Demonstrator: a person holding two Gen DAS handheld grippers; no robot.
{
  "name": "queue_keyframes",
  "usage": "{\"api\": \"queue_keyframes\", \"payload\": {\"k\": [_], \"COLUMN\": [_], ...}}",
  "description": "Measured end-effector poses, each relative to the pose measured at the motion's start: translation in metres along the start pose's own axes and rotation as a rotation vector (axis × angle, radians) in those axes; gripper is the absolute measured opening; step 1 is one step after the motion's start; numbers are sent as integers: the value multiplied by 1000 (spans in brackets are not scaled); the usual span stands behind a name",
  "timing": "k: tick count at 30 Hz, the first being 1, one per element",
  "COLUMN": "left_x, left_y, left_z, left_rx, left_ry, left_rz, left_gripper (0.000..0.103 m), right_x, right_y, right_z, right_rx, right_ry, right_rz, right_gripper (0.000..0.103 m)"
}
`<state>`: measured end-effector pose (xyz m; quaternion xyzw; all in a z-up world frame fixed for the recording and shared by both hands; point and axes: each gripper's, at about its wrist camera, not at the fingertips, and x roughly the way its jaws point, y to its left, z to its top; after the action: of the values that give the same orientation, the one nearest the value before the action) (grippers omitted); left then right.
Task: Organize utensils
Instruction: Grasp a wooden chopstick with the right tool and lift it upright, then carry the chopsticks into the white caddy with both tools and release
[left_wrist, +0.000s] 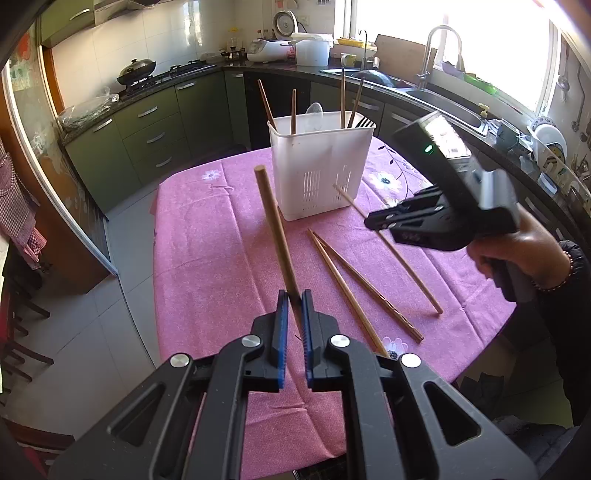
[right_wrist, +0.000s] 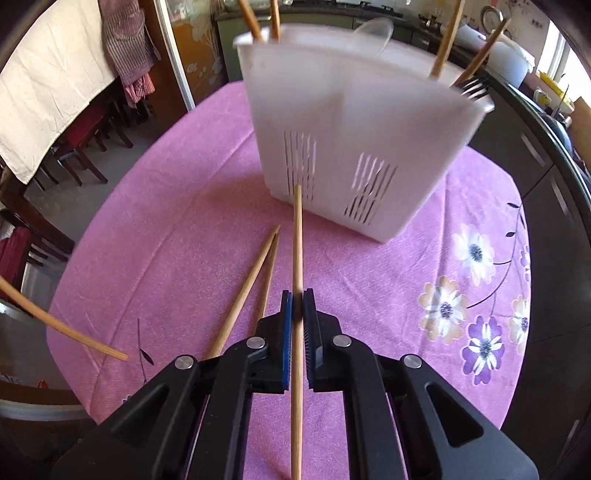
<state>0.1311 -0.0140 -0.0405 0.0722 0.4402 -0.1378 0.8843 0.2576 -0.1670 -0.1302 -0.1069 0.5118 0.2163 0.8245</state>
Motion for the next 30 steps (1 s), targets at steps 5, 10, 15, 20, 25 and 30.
{"api": "queue_keyframes", "payload": {"k": [5,10,15,20,25,30], "left_x": [-1,-3,-3,-4,-5,-4], "left_y": [0,-2,-4,-8,-8,-8], "left_z": [-1,-3,-3,-4,-4,-3], "left_rx": [3,4,10,16,17,17], "left_ry": [0,-2,-2,-5,-5,-8], "left_rz": [4,8,19,27,27,22], "left_gripper": [7,7,7,7,7,7], "right_x": [-73,-132,-155,-155,-147,-145], "right_y": [-15,-23,-21,-27,-31,-35], "right_z": [-12,-53,-89,-95,-91,-91], "right_rx": [22,27,23,36,43,50], "right_ry": [-163,-296,-328,-337,-332,-334], "right_rz": [8,-4,-9,-5,8,13], "right_gripper": [7,7,7,7,7,7]}}
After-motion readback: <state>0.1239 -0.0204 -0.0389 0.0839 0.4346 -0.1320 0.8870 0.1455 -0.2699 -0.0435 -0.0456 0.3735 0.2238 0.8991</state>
